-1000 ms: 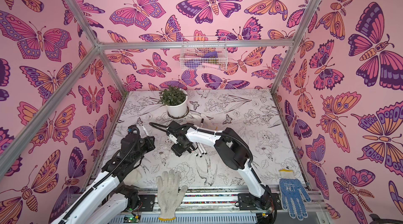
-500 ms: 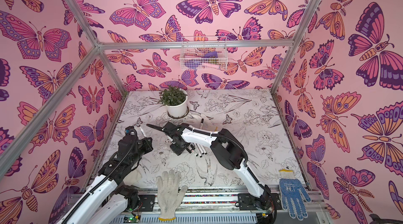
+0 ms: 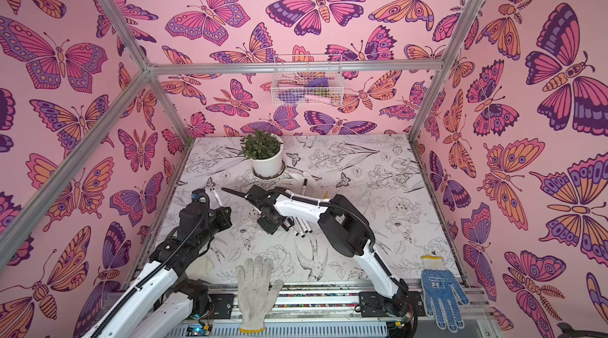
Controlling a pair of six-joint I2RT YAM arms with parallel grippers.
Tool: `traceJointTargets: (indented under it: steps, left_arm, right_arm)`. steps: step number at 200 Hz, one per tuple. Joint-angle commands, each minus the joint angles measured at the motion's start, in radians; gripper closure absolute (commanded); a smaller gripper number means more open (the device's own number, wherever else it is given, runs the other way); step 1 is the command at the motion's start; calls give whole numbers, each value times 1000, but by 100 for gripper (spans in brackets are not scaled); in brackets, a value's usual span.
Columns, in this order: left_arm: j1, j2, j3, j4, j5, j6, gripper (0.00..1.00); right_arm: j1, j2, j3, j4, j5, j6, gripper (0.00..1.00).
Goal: Insert pens into pen caps
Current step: Pick up the pen cap from the center of the table, then place the pen cap at the center of the table.
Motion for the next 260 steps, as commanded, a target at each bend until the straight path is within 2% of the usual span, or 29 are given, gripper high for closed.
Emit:
traceJointTargets:
  steps: [1, 31, 71, 108, 162, 170, 190, 204, 231, 260]
  left_arm:
    - [5, 33, 19, 22, 80, 33, 100]
    - [3, 104, 11, 78, 152, 13, 100]
    - [-22, 163, 21, 130, 141, -17, 100]
    - [-34, 170, 37, 133, 131, -21, 100]
    - [-76, 189, 63, 133, 94, -37, 100]
    - [-87, 190, 64, 133, 83, -41, 100]
    - [-107, 196, 65, 134, 68, -41, 100]
    - [-118, 202, 67, 134, 61, -41, 100]
    - [-129, 223, 75, 141, 51, -44, 100]
    - [-135, 245, 78, 160, 51, -40, 100]
  right_arm:
    - [1, -103, -24, 37, 6, -39, 70]
    - [-61, -192, -63, 42, 45, -66, 71]
    - [-227, -247, -154, 49, 60, -90, 70]
    - [-364, -174, -141, 49, 75, -115, 70]
    - [-402, -47, -69, 25, 118, -144, 69]
    - [-405, -43, -69, 23, 121, -141, 66]
    - [-405, -47, -76, 29, 134, -128, 50]
    - [-405, -62, -89, 37, 125, -113, 43]
    - [-408, -114, -121, 61, 115, -25, 37]
    - [-413, -161, -117, 41, 63, 137, 39]
